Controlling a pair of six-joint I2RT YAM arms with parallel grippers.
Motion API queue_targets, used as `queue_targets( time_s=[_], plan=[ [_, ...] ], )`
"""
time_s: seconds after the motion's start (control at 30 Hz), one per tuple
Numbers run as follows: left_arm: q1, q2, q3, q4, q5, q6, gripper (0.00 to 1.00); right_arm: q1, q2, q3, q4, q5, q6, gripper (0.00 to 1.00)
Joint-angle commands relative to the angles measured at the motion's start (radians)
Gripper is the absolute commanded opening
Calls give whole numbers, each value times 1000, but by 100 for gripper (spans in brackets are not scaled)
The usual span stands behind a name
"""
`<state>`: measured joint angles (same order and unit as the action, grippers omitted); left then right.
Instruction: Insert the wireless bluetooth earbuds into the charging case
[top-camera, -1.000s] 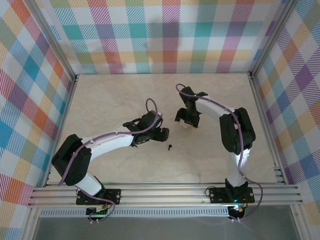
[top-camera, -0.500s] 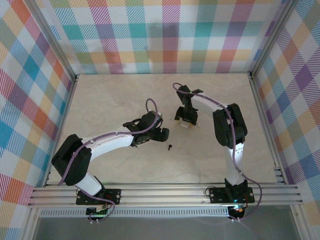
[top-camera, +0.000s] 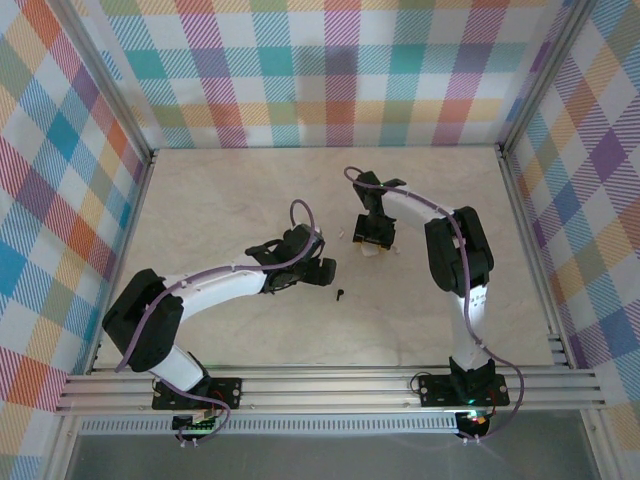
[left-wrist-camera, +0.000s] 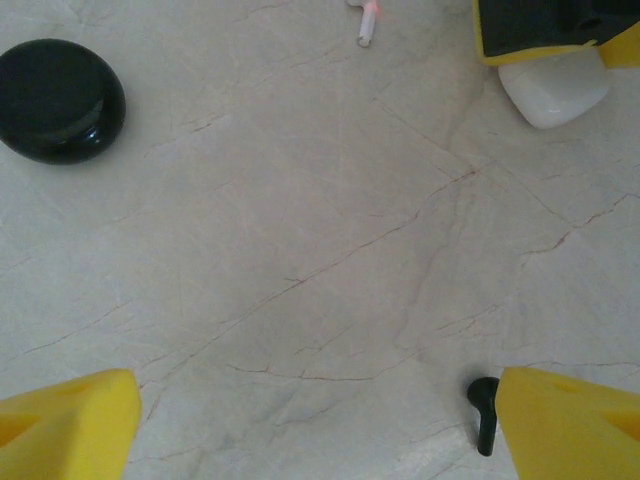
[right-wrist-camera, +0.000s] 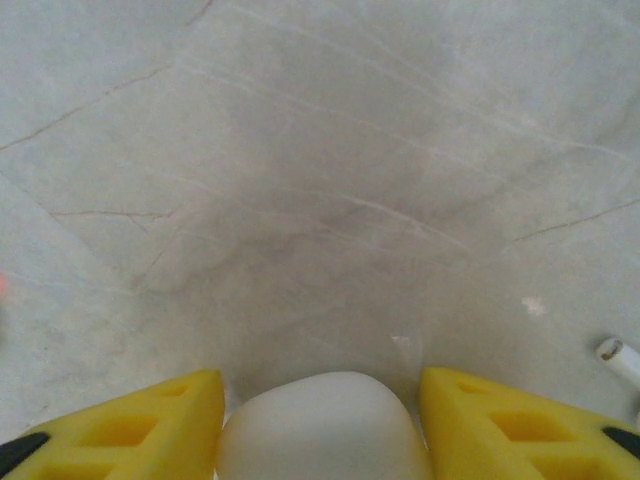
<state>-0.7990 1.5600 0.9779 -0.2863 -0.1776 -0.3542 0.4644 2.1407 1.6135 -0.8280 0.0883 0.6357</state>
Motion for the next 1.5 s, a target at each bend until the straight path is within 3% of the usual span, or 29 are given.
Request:
queue_targets(
  time_s=[0.0, 0.3, 0.47, 0.77, 0.97, 1.27, 1.47],
  plan=[
    [-19, -41, -12, -4, -10, -23, 92, 8, -24, -24, -69, -11, -25, 63],
    [-20, -76, -37, -15, -19, -38, 92, 8, -66, -42, -15, -92, -173, 70],
    [-20, -100, -55, -13, -21, -52, 92, 6, -41, -8, -62, -58, -250, 70],
    [-19, -119, -67, -18, -22, -59, 92, 7, 31, 46, -103, -27, -297, 56],
    [-19, -178, -133, 154, 66, -14, 95, 6, 20, 43, -98, -46, -288, 43],
    [-18, -282, -160, 249, 115, 88, 91, 1, -118, -12, -42, -117, -201, 38],
    [-14, -296, -148, 349, 144, 141, 91, 0, -298, -46, 30, -274, -108, 38]
  ],
)
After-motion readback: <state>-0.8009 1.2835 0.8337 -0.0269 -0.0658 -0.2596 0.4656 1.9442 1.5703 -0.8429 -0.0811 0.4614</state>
